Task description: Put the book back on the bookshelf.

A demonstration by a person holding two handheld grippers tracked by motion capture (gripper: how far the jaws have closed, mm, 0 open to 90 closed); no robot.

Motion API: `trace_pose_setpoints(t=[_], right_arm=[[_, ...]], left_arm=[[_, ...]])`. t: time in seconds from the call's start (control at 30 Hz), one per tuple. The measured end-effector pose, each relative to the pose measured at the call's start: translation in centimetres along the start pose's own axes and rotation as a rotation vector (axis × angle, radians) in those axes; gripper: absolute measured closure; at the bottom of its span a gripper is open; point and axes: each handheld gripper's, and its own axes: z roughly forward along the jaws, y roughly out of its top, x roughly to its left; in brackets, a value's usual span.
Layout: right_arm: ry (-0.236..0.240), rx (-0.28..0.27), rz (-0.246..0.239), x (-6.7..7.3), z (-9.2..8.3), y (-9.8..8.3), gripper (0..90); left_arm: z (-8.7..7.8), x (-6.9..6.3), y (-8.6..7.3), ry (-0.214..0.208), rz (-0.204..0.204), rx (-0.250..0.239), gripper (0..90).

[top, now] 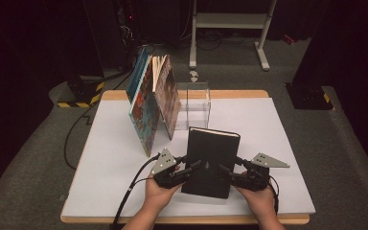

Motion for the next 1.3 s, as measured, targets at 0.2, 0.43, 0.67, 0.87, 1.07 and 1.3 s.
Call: trace_pose_setpoints(t=[0.2,0.43,0.67,0.87,1.07,1.3], right_arm=[[-0.016,-0.013,-0.016,0.2,-0.2,0.3,30.9],[-0.034,-0.031,-0.032,0.5,-0.4,0.5,32.8],[-0.046,-0.045,-0.046,0.7,-0.7,0.7,34.5],[-0.054,-0.057,-0.055,0.8,-0.9,0.9,35.2],[-0.062,-0.07,-0.062,0.9,-1.0,1.1,35.6],[-0.067,-0.075,-0.062,0.7,-0.7,1.3,35.8]], left_arm=[[0.0,-0.1,0.2,0.001,0.005,-0.006,60.9],[0.0,-0.2,0.4,0.008,0.018,-0.01,61.1],[0.1,-0.4,0.5,0.012,0.032,-0.011,61.3],[0.2,-0.4,0.5,0.013,0.032,-0.015,61.3],[0.3,-0.4,0.7,0.016,0.037,-0.015,61.2],[0.5,0.1,0.8,0.018,0.037,-0.017,61.1]])
